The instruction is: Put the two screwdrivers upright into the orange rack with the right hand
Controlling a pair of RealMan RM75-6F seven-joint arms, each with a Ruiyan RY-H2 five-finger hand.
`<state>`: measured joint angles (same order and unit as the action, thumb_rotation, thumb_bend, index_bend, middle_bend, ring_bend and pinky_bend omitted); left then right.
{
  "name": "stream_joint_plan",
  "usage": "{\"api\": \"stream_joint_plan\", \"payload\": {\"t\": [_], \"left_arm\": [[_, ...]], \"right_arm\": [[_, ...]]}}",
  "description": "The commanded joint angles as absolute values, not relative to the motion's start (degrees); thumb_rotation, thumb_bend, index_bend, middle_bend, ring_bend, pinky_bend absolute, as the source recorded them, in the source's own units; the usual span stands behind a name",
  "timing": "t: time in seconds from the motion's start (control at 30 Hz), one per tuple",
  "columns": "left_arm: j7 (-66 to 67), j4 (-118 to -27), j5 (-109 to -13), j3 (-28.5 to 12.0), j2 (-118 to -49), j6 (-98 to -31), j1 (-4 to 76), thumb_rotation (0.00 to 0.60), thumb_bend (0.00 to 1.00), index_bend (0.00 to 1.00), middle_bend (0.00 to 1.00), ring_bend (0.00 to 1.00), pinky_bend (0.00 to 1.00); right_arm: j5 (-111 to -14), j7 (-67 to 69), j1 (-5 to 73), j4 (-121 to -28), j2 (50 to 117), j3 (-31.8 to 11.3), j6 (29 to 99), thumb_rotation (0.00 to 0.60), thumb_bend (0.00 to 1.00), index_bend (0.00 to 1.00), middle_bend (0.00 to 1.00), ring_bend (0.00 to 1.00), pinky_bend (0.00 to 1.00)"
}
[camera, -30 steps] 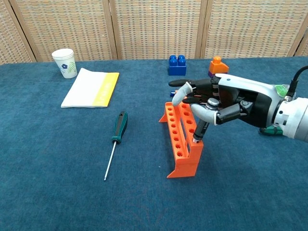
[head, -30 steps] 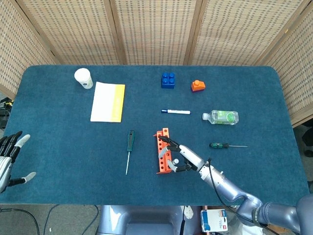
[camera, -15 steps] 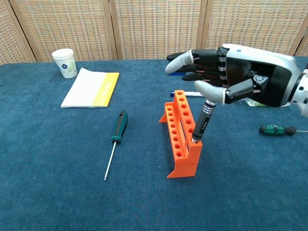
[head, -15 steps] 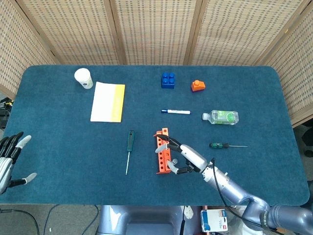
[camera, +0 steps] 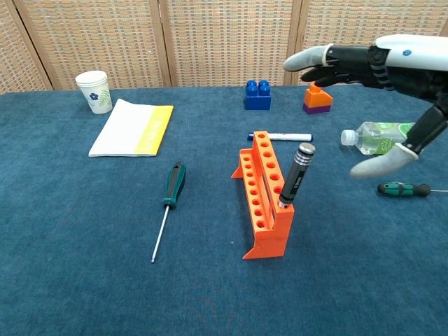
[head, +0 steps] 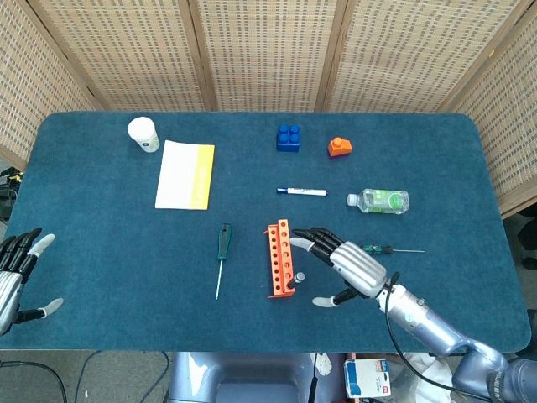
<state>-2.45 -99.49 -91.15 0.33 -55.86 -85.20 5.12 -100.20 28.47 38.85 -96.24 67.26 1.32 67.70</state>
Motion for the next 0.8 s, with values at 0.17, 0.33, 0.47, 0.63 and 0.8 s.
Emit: {"api": "stream_joint_plan", "payload": {"t": [0.17, 0.33, 0.47, 0.63, 0.8], "left_arm": [[-2.49, -99.57, -91.42, 0.44, -55.81, -85.38, 5.06, 0.6, 0.0, 0.0, 0.0, 0.0, 0.0], [-2.79, -99.47, -91.02, 0.3, -55.73, -85.05, 5.22, 0.6, 0.0, 0.0, 0.0, 0.0, 0.0], [-2.79, -99.44, -90.77, 0.22, -55.75, -84.79, 5.35, 0.6, 0.0, 0.0, 0.0, 0.0, 0.0], [-2.9, -99.39, -90.33, 0.08, -55.74, -84.65, 5.4, 0.6, 0.0, 0.0, 0.0, 0.0, 0.0], [-2.64, -99.42, -90.26, 0.09, -55.84, -84.4, 5.52, 0.6, 0.0, 0.0, 0.0, 0.0, 0.0]], "right_arm": [[-98.01, 22.93, 37.13, -95.57, 65.77, 1.23, 66.86, 0.6, 0.0, 0.0, 0.0, 0.0, 0.0], [-95.81, 23.53, 37.55, -93.41, 67.69, 0.11, 65.33, 0.6, 0.0, 0.0, 0.0, 0.0, 0.0], [-94.25, 24.33, 38.68, -92.05, 69.18, -1.01, 63.27, 0.6, 0.0, 0.0, 0.0, 0.0, 0.0], [-93.47, 24.43, 39.34, -91.34, 70.17, -1.59, 61.95, 0.6, 0.0, 0.0, 0.0, 0.0, 0.0], [-93.15, 24.34, 39.76, -91.91, 70.93, -2.24, 61.63, 0.6, 0.0, 0.0, 0.0, 0.0, 0.0]]}}
